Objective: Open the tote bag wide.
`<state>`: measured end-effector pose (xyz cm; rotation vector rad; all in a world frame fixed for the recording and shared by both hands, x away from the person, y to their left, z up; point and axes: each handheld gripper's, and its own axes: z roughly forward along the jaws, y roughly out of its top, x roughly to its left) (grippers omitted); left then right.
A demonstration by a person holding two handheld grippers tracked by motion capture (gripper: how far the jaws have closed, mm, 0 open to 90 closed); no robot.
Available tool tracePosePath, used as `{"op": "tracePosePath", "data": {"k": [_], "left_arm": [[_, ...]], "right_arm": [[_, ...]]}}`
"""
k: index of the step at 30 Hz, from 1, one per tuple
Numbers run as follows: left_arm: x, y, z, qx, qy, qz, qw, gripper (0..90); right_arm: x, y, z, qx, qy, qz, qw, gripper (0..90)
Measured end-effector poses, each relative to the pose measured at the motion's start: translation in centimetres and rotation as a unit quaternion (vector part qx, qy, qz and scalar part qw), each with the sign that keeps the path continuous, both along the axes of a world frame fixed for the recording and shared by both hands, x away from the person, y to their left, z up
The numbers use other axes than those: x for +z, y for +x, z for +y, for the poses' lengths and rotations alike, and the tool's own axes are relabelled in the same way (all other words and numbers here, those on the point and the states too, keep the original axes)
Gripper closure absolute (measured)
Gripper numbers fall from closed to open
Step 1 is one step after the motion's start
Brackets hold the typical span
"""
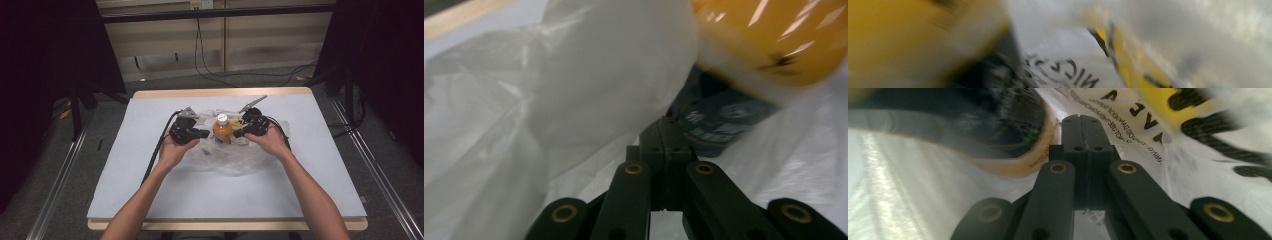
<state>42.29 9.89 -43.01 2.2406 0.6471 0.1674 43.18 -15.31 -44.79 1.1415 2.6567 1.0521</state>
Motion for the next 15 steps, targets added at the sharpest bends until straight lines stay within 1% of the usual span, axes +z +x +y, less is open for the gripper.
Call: {"op": "tracePosePath", "data": {"k": [1, 2, 3, 4, 5, 6, 7, 8, 9, 10, 11, 12, 13, 14, 15], "left_arm": [[-0.4, 0.2, -0.5, -0.006, 0.012, 0.005, 0.9999, 90.0], [-0.8, 0.4, -0.9, -0.009, 0.025, 0.002, 0.9996, 90.0], [-1.2, 0.6, -1.1, -0.026, 0.035, 0.009, 0.999, 90.0], [-1.6, 0.6, -1.4, -0.025, 0.035, 0.023, 0.9988, 90.0], [-1.9, 0.7, -1.5, -0.039, 0.065, 0.02, 0.9969, 90.0], [-2.4, 0.4, -1.7, -0.03, 0.067, 0.024, 0.997, 90.0], [-2.6, 0.4, -1.5, -0.043, 0.086, 0.027, 0.995, 90.0], [-2.8, 0.2, -1.3, -0.041, 0.085, 0.036, 0.9949, 90.0], [-3.0, -0.1, -1.1, -0.051, 0.084, 0.039, 0.9944, 90.0], [-3.2, -0.6, -1.0, -0.062, 0.091, 0.038, 0.9932, 90.0], [-3.4, -1.1, -0.9, -0.07, 0.106, 0.036, 0.9913, 90.0], [-3.6, -1.8, -0.9, -0.077, 0.108, 0.033, 0.9906, 90.0], [-3.5, -2.6, -0.9, -0.083, 0.108, 0.034, 0.99, 90.0], [-3.4, -3.3, -0.9, -0.096, 0.115, 0.028, 0.9883, 90.0], [-3.3, -4.2, -1.0, -0.104, 0.122, 0.024, 0.9868, 90.0]], "right_arm": [[-0.4, 0.2, 0.1, -0.002, -0.001, 0.009, 1.0, 90.0], [-0.8, 0.5, 0.1, -0.002, -0.005, 0.011, 0.9999, 90.0], [-1.2, 0.7, 0.2, -0.001, -0.01, 0.015, 0.9998, 90.0], [-1.6, 0.9, 0.3, -0.004, -0.016, 0.019, 0.9997, 90.0], [-1.8, 1.1, 0.3, -0.006, -0.017, 0.025, 0.9995, 90.0], [-2.1, 1.2, 0.4, -0.007, -0.017, 0.029, 0.9994, 90.0], [-2.3, 1.4, 0.4, -0.008, -0.02, 0.03, 0.9993, 90.0], [-2.4, 1.6, 0.4, -0.009, -0.024, 0.032, 0.9992, 90.0], [-2.4, 1.9, 0.4, -0.009, -0.022, 0.035, 0.9991, 90.0], [-2.3, 2.1, 0.5, -0.01, -0.026, 0.037, 0.9989, 90.0], [-2.2, 2.4, 0.6, -0.01, -0.035, 0.034, 0.9987, 90.0], [-2.0, 2.7, 0.8, -0.014, -0.042, 0.035, 0.9984, 90.0], [-1.9, 3.1, 0.9, -0.012, -0.043, 0.039, 0.9983, 90.0], [-1.8, 3.5, 1.2, -0.012, -0.049, 0.041, 0.9979, 90.0], [-1.7, 3.9, 1.4, -0.006, -0.06, 0.038, 0.9975, 90.0]]}}
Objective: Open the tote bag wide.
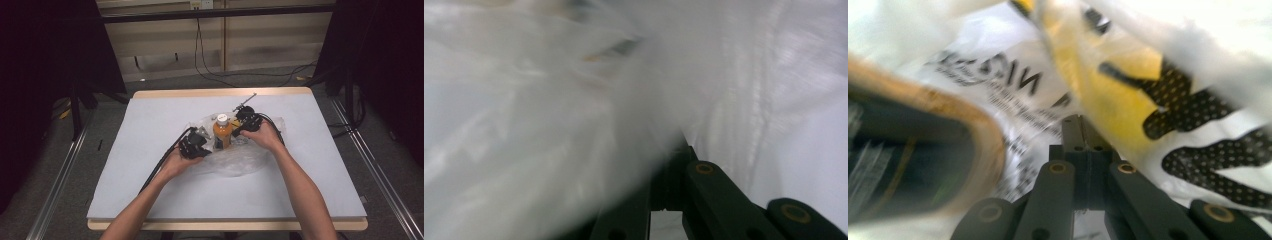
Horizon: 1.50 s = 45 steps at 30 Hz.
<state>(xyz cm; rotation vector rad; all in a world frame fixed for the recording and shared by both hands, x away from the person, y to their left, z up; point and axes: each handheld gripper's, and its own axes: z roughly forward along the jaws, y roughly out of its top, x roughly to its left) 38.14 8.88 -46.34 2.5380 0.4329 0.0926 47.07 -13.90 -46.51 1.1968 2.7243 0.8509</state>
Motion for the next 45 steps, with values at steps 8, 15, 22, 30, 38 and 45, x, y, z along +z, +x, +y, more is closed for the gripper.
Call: {"op": "tracePosePath", "data": {"k": [8, 15, 22, 30, 38, 45], "left_arm": [[0.3, -6.5, -1.1, -0.085, 0.016, -0.015, 0.9962, 90.0], [0.5, -8.7, -1.0, -0.105, 0.019, -0.015, 0.9942, 90.0], [0.6, -9.9, -0.9, -0.128, 0.024, -0.015, 0.9913, 90.0], [0.6, -11.1, -0.5, -0.148, 0.018, -0.002, 0.9888, 90.0], [0.8, -10.5, -0.2, -0.138, 0.003, 0.009, 0.9904, 90.0], [2.7, -8.1, 1.0, -0.093, -0.05, 0.0, 0.9944, 90.0]], "right_arm": [[-0.1, 3.5, 1.6, -0.001, -0.01, 0.026, 0.9996, 90.0], [0.0, 5.3, 2.1, -0.027, -0.02, 0.038, 0.9987, 90.0], [0.0, 6.8, 2.3, -0.097, -0.041, 0.021, 0.9942, 90.0], [0.0, 7.4, 2.4, -0.132, -0.049, 0.015, 0.9899, 90.0], [0.1, 7.2, 2.1, -0.114, -0.037, 0.015, 0.9927, 90.0], [2.7, 5.0, 2.2, -0.071, 0.033, -0.006, 0.9969, 90.0]]}}
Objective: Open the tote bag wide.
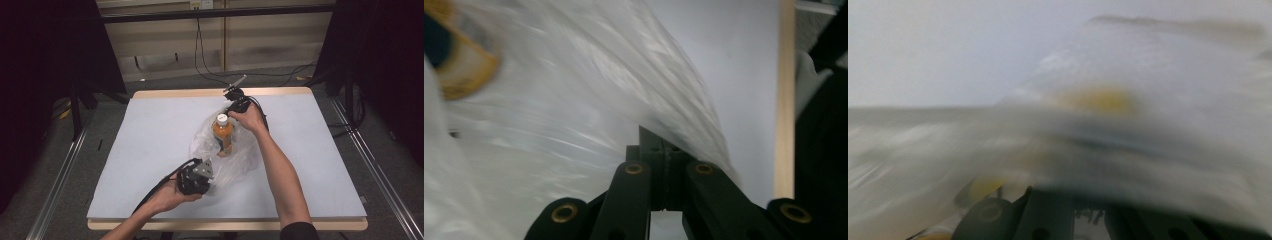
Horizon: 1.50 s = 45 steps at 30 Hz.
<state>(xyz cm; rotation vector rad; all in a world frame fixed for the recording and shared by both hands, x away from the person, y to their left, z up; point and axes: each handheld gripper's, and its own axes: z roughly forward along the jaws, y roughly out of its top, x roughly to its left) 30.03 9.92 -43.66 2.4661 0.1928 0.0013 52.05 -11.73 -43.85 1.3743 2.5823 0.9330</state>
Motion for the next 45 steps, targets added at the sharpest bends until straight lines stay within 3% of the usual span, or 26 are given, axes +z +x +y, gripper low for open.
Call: {"op": "tracePosePath", "data": {"k": [5, 7, 12, 14, 17, 19, 21, 22, 24, 25, 29, 31, 34, 35, 36, 38, 39, 40, 41, 42, 44, 45], "left_arm": [[1.4, 1.6, 1.2, 0.032, -0.051, 0.005, 0.9982, 90.0], [2.1, 2.1, 1.4, 0.037, -0.051, -0.007, 0.998, 90.0], [2.2, 4.2, 1.2, 0.059, -0.071, -0.009, 0.9957, 90.0], [1.5, 5.5, 1.1, 0.071, -0.07, -0.002, 0.9951, 90.0], [0.1, 7.4, 1.2, 0.1, -0.039, -0.002, 0.9942, 90.0], [-1.0, 8.5, 1.6, 0.123, -0.039, 0.008, 0.9916, 90.0], [-1.6, 9.2, 2.2, 0.132, -0.025, 0.007, 0.991, 90.0], [-2.0, 9.4, 2.3, 0.147, -0.036, 0.019, 0.9883, 90.0], [-2.6, 9.8, 2.8, 0.161, -0.021, 0.012, 0.9866, 90.0], [-2.9, 10.0, 3.0, 0.166, -0.029, 0.021, 0.9856, 90.0], [-3.7, 10.5, 4.2, 0.189, -0.03, 0.021, 0.9812, 90.0], [-3.8, 10.6, 4.6, 0.184, -0.028, 0.02, 0.9824, 90.0], [-3.7, 10.1, 5.0, 0.189, -0.021, 0.017, 0.9816, 90.0], [-3.7, 10.0, 5.2, 0.183, -0.015, 0.01, 0.983, 90.0], [-3.7, 9.7, 5.2, 0.194, -0.018, 0.008, 0.9809, 90.0], [-3.8, 9.5, 5.6, 0.195, -0.021, 0.006, 0.9806, 90.0], [-3.5, 9.6, 6.0, 0.19, 0.0, 0.001, 0.9817, 90.0], [-3.4, 9.4, 6.1, 0.197, 0.003, -0.001, 0.9803, 90.0], [-3.5, 9.2, 6.3, 0.202, -0.002, -0.002, 0.9793, 90.0], [-3.6, 9.3, 6.7, 0.199, -0.006, -0.003, 0.9799, 90.0], [-3.8, 9.5, 7.2, 0.201, -0.023, 0.012, 0.9792, 90.0], [-3.8, 9.7, 7.2, 0.199, -0.023, 0.013, 0.9796, 90.0]], "right_arm": [[1.2, -1.9, -0.5, 0.03, 0.023, -0.012, 0.9992, 90.0], [1.4, -2.7, -0.6, 0.039, 0.022, -0.021, 0.9988, 90.0], [1.1, -4.7, -1.2, 0.053, 0.029, -0.022, 0.9979, 90.0], [0.6, -5.4, -1.6, 0.056, 0.034, -0.021, 0.9976, 90.0], [-0.5, -6.5, -2.3, 0.063, 0.034, -0.016, 0.9973, 90.0], [-1.0, -7.1, -2.7, 0.069, 0.03, -0.019, 0.997, 90.0], [-1.4, -7.7, -3.1, 0.078, 0.032, -0.022, 0.9962, 90.0], [-1.6, -7.9, -3.3, 0.081, 0.025, -0.024, 0.9961, 90.0], [-2.2, -8.3, -4.0, 0.077, 0.028, -0.02, 0.9965, 90.0], [-2.5, -8.3, -4.4, 0.077, 0.03, -0.023, 0.9963, 90.0], [-3.6, -8.9, -5.6, 0.075, 0.038, -0.023, 0.9962, 90.0], [-4.1, -9.3, -6.0, 0.078, 0.043, -0.026, 0.9957, 90.0], [-4.1, -10.2, -6.7, 0.076, 0.043, -0.031, 0.9957, 90.0], [-4.1, -10.6, -6.9, 0.077, 0.043, -0.033, 0.9956, 90.0], [-4.1, -11.1, -7.2, 0.078, 0.041, -0.035, 0.9955, 90.0], [-4.1, -12.0, -7.8, 0.076, 0.038, -0.042, 0.9955, 90.0], [-4.1, -12.3, -8.1, 0.075, 0.035, -0.043, 0.9956, 90.0], [-4.0, -12.7, -8.4, 0.071, 0.029, -0.044, 0.996, 90.0], [-4.0, -12.9, -8.7, 0.071, 0.03, -0.047, 0.996, 90.0], [-3.9, -13.2, -9.0, 0.065, 0.026, -0.045, 0.9965, 90.0], [-4.0, -13.3, -9.6, 0.054, 0.027, -0.045, 0.9971, 90.0], [-4.1, -13.2, -9.9, 0.05, 0.039, -0.043, 0.9971, 90.0]]}}
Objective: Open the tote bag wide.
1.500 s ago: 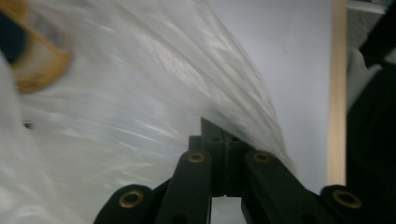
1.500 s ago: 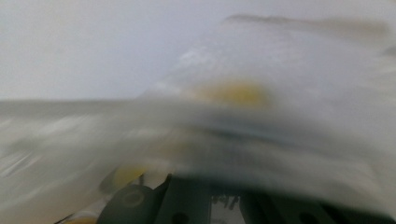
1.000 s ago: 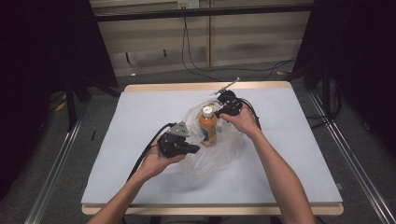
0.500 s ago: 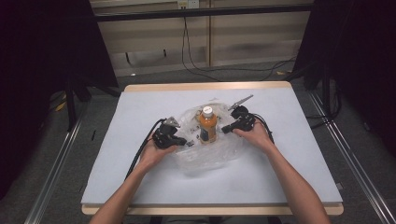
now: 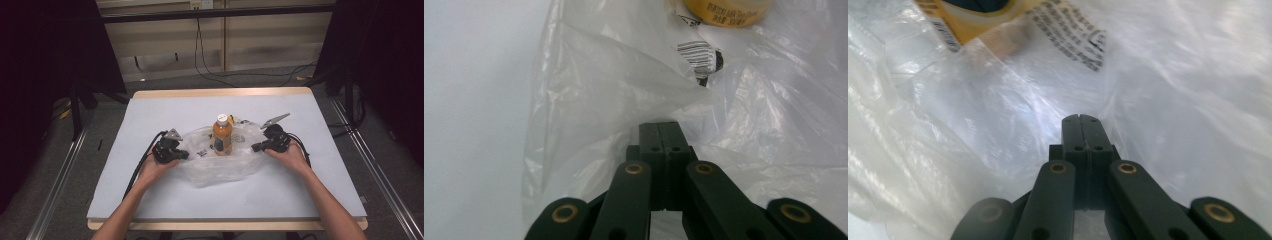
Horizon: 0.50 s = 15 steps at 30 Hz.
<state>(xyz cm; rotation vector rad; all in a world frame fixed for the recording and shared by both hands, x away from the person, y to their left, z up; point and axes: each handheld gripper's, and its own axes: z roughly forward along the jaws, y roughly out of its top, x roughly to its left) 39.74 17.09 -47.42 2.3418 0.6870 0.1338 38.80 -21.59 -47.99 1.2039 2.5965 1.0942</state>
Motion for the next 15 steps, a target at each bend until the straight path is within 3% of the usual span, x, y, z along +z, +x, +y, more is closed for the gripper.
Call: {"op": "tracePosePath", "data": {"k": [7, 10, 12, 15], "left_arm": [[-0.1, -0.1, -1.0, 0.001, -0.013, -0.016, 0.9998, 90.0], [0.3, -0.3, -0.9, 0.003, -0.048, -0.025, 0.9986, 90.0], [0.9, -0.6, -0.6, 0.002, -0.075, -0.026, 0.9969, 90.0], [1.8, -1.2, -0.3, 0.002, -0.099, -0.035, 0.9945, 90.0]], "right_arm": [[-0.2, 0.6, 1.0, -0.015, 0.002, -0.02, 0.9997, 90.0], [-0.1, 0.3, 1.1, -0.014, 0.002, -0.027, 0.9995, 90.0], [0.2, 0.0, 1.0, -0.016, 0.022, -0.039, 0.9989, 90.0], [1.2, -0.6, 0.9, -0.021, 0.044, -0.057, 0.9972, 90.0]]}}
